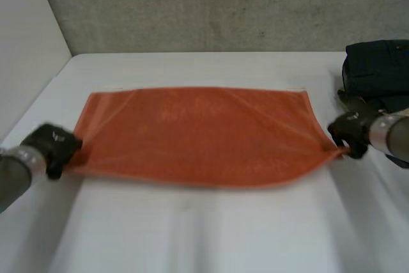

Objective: Fold the laundry.

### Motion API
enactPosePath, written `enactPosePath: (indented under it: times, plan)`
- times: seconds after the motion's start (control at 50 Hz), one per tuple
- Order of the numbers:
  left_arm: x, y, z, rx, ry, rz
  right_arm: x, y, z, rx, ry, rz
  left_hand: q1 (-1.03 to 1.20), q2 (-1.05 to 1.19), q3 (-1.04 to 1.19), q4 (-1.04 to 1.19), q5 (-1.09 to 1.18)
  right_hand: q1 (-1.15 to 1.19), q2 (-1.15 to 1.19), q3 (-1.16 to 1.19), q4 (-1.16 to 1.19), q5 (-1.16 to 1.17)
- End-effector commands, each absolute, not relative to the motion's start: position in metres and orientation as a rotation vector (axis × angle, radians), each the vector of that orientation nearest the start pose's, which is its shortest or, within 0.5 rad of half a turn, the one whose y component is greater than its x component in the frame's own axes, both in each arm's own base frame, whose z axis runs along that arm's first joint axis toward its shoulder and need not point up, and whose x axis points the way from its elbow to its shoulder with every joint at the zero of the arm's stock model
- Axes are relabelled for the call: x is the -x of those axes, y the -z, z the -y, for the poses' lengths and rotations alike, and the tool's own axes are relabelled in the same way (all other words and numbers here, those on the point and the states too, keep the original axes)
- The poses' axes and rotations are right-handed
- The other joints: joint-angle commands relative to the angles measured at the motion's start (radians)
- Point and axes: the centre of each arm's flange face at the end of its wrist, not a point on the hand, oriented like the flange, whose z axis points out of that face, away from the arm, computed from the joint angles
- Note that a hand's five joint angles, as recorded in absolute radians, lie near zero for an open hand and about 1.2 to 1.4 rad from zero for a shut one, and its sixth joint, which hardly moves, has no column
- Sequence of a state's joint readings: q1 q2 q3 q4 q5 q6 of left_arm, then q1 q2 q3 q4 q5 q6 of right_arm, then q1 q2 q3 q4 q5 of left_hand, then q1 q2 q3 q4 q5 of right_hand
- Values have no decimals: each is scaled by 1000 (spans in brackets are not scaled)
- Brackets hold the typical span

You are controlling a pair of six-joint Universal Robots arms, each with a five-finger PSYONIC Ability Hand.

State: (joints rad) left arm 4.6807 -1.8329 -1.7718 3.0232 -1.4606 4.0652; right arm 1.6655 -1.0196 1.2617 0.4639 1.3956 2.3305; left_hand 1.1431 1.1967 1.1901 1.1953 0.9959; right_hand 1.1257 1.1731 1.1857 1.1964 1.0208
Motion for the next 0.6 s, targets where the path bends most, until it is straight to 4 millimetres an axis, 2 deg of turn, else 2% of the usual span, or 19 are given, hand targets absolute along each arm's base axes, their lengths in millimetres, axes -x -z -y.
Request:
enactPosePath:
  times: [0.02,0.12,0.18,0.26,0.38,0.5,0.6]
  plan:
    - [139,-185,231,-1409,998,-2282,-152,-187,298,1729,1000,-2638,253,200,206,201,226,271,223,211,200,201]
    - [143,-201,242,-1438,1078,-2217,-150,-182,305,1678,1056,-2659,253,200,206,201,226,271,223,211,200,201]
    - [151,-217,258,-1425,1182,-2144,-155,-180,316,1580,1168,-2665,253,200,206,201,226,271,223,211,200,201]
    - [169,-224,285,-1387,1322,-2090,-167,-178,328,1485,1297,-2630,253,200,206,201,226,271,223,211,200,201]
    - [186,-218,337,-1260,1419,-2067,-186,-175,359,1353,1511,-2570,253,200,206,201,226,271,223,211,200,201]
    - [204,-208,371,-1198,1437,-2044,-200,-167,390,1309,1649,-2554,253,200,206,201,226,271,223,211,200,201]
    - [210,-197,397,-1151,1444,-2017,-205,-162,409,1303,1724,-2572,253,200,206,201,226,271,223,211,200,201]
